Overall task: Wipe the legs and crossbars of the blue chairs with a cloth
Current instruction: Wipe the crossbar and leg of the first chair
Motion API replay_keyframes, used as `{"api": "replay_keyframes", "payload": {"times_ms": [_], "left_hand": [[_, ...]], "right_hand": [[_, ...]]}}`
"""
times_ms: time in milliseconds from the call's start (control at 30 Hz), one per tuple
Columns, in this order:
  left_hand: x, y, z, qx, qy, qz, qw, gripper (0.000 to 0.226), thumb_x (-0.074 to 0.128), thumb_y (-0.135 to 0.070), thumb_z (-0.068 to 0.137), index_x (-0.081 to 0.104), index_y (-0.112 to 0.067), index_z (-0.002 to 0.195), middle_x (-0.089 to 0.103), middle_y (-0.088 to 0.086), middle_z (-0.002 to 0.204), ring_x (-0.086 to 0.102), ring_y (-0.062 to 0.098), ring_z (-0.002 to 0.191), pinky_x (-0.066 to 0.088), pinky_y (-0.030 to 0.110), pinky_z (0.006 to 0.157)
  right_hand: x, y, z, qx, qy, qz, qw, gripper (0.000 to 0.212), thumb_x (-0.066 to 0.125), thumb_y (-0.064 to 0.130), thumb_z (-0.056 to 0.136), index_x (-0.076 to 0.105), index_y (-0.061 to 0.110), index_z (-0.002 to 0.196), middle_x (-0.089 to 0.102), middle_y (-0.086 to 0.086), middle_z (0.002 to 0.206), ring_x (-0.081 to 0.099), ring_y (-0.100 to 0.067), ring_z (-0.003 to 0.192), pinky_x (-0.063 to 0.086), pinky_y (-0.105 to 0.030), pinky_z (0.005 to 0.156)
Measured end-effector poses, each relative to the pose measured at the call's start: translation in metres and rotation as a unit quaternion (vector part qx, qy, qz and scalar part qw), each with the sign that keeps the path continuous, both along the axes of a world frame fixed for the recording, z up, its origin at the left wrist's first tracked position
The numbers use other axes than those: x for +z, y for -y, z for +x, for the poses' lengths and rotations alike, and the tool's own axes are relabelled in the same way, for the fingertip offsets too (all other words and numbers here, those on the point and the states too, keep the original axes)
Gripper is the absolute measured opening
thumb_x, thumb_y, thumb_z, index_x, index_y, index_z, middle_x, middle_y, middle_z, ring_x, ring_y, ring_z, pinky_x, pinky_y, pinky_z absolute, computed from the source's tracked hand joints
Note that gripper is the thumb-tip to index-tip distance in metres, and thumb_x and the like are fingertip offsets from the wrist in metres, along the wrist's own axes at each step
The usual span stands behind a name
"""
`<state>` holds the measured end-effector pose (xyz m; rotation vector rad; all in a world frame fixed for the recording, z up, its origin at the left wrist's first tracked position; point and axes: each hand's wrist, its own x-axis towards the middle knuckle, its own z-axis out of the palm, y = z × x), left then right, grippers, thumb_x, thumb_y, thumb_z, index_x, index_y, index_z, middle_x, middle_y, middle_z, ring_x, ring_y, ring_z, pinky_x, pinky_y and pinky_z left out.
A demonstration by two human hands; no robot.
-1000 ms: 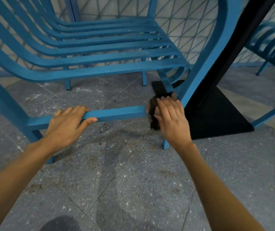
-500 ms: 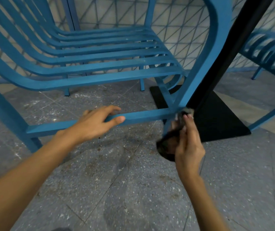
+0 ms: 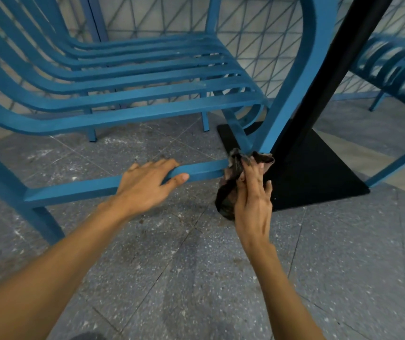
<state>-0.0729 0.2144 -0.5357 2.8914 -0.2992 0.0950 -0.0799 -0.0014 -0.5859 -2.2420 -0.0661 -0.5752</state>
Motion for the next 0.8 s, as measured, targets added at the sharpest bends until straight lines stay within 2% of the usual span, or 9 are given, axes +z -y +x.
{"api": "replay_keyframes", "payload": {"times_ms": [67,167,267,367,500,567,633,733,800], "left_hand": [[0.000,0.003,0.001,0.004,-0.003,0.004,1.000,0.051,0.016,-0.066,0.088,0.047,-0.035,0.114,0.047,-0.017,0.097,0.049,0.011,0.090,0.029,0.034,0.080],[0.000,0.005,0.003,0.012,0.001,0.010,1.000,0.049,0.018,-0.065,0.090,0.047,-0.034,0.113,0.050,-0.016,0.098,0.051,0.012,0.091,0.028,0.034,0.079],[-0.002,0.004,0.003,0.010,0.009,0.014,1.000,0.049,0.017,-0.066,0.089,0.047,-0.035,0.112,0.056,-0.013,0.104,0.055,0.015,0.095,0.030,0.034,0.079],[-0.002,0.003,0.001,0.006,0.016,0.016,1.000,0.049,0.017,-0.067,0.089,0.047,-0.035,0.110,0.058,-0.013,0.105,0.055,0.014,0.095,0.029,0.032,0.077],[0.000,0.003,0.001,0.007,0.019,0.016,1.000,0.049,0.016,-0.067,0.088,0.047,-0.034,0.108,0.057,-0.014,0.099,0.053,0.011,0.088,0.031,0.032,0.077],[0.001,0.003,0.002,0.012,0.017,0.018,1.000,0.049,0.016,-0.067,0.088,0.047,-0.034,0.108,0.055,-0.015,0.096,0.046,0.008,0.083,0.029,0.030,0.075],[0.000,0.004,0.002,0.011,0.013,0.014,1.000,0.049,0.017,-0.067,0.088,0.048,-0.034,0.110,0.054,-0.016,0.094,0.046,0.008,0.083,0.029,0.030,0.075],[-0.001,0.002,0.002,0.013,0.010,0.011,1.000,0.050,0.017,-0.067,0.088,0.047,-0.035,0.111,0.055,-0.015,0.097,0.051,0.010,0.087,0.028,0.031,0.076],[-0.001,0.002,0.002,0.015,0.006,0.014,1.000,0.049,0.017,-0.068,0.088,0.047,-0.036,0.110,0.056,-0.014,0.099,0.052,0.011,0.089,0.028,0.031,0.076]], "right_hand": [[-0.002,-0.012,0.003,0.011,-0.009,0.028,1.000,0.060,0.052,0.013,0.094,0.027,0.031,0.146,0.006,0.025,0.156,0.003,-0.012,0.148,0.030,-0.060,0.111],[-0.005,-0.026,0.009,0.003,0.011,0.068,0.998,0.068,0.058,-0.003,0.083,0.034,0.019,0.143,0.010,0.007,0.160,-0.020,-0.001,0.143,0.031,-0.060,0.110],[-0.007,-0.029,0.007,-0.016,0.048,0.082,0.995,0.059,0.059,-0.008,0.080,0.047,0.018,0.132,0.031,0.000,0.152,0.007,-0.019,0.146,0.038,-0.057,0.106],[-0.008,-0.026,-0.004,-0.020,0.080,0.065,0.994,0.046,0.064,-0.006,0.080,0.058,0.017,0.119,0.051,0.005,0.134,0.045,-0.020,0.123,0.051,-0.037,0.094],[0.013,-0.008,-0.012,-0.039,0.171,0.031,0.984,0.027,0.059,-0.003,0.085,0.068,0.008,0.108,0.062,0.002,0.116,0.056,-0.025,0.107,0.044,-0.013,0.093],[0.027,0.000,0.000,-0.018,0.188,-0.031,0.982,0.030,0.049,0.003,0.090,0.065,0.007,0.116,0.062,-0.006,0.125,0.048,-0.026,0.116,0.043,-0.024,0.100],[0.035,-0.001,0.012,0.002,0.125,-0.138,0.982,0.038,0.041,0.011,0.093,0.059,0.007,0.126,0.054,-0.010,0.136,0.037,-0.027,0.124,0.041,-0.038,0.104],[0.030,-0.016,0.021,-0.022,0.013,-0.300,0.954,0.052,0.062,0.013,0.082,0.049,0.004,0.131,0.050,-0.017,0.137,0.034,-0.032,0.133,0.044,-0.048,0.104],[0.028,-0.025,0.020,-0.042,-0.034,-0.315,0.948,0.059,0.075,0.009,0.073,0.051,0.004,0.127,0.052,-0.018,0.131,0.039,-0.034,0.130,0.043,-0.046,0.102]]}}
